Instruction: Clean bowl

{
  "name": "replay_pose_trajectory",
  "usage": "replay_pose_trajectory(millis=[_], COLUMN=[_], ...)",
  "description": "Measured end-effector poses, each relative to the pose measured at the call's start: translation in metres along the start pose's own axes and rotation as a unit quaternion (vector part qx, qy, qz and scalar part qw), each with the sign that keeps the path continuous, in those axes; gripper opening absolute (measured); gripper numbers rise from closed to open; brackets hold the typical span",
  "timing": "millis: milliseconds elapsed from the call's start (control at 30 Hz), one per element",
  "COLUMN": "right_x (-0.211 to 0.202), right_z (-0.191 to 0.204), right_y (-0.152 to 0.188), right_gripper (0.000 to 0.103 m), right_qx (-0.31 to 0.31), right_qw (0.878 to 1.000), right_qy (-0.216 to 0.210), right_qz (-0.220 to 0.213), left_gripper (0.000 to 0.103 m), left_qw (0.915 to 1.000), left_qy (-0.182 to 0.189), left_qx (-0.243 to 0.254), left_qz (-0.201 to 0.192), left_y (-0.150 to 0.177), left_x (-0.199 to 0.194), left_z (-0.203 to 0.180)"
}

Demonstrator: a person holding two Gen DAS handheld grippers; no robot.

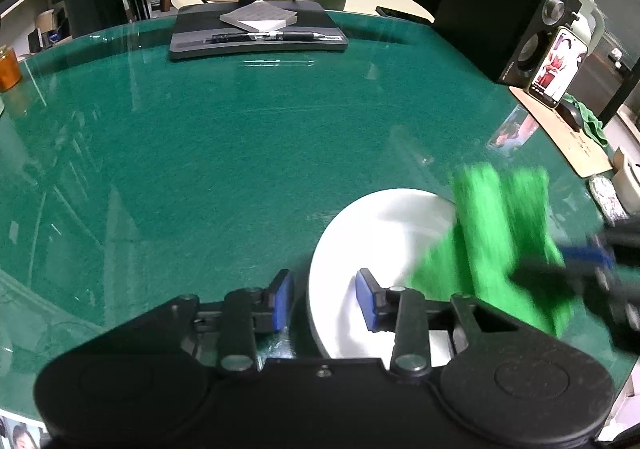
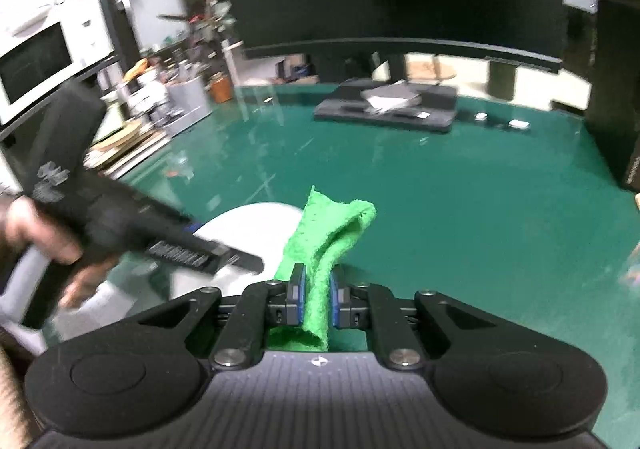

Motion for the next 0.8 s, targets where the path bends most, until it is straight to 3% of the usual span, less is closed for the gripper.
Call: replay_pose_trajectory(millis=[100,333,433,533,733,800], right_x=[-0.001,0.01,0.005,-0.003,0.002,0.004], right_z=[0.005,-0.006,0.003,0.008,-0.003,-0.007], right_y=[0.003,-0.007,-0.002,0.004,-0.005,-0.008], right_gripper=[0.011,0.012,0.018,0.016,0.016,0.024], right_qx=[-0.009,-0.003,-0.01,-0.024,-0.022,-0.012], right_qw=[1.0,0.999,1.0,1.0,0.999,0.999], right_qy=[-0.008,0.036,0.011,-0.011,0.043,0.04], right_qz=[0.001,-0.015,0.005,0.007,-0.02,-0.022], left_gripper=[0.036,0.038,0.04,0.041,0.041,0.041], left_qw=[1.0,1.0,1.0,0.9999,0.9999,0.9999], left_qy=[0.0,-0.002,0.0,-0.001,-0.002,-0.002], left_qx=[0.002,0.003,0.005,0.01,0.011,0.011], left_qz=[0.0,-0.001,-0.001,-0.002,-0.001,0.0], left_y=[0.0,0.001,0.001,0.001,0.002,0.002], left_x=[0.0,-0.001,-0.001,0.0,0.0,0.0], left_z=[0.0,-0.001,-0.001,-0.002,-0.004,-0.004])
Point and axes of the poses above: each gripper's, at about its wrist camera, not at the fingertips, and x roughly the way its jaws point, z to its left, y to its underside, the point moved 2 cm from there along x, roughly the way its jaws point, and after that the axes turned 2 degrees about -z, right-handed, at the moved point
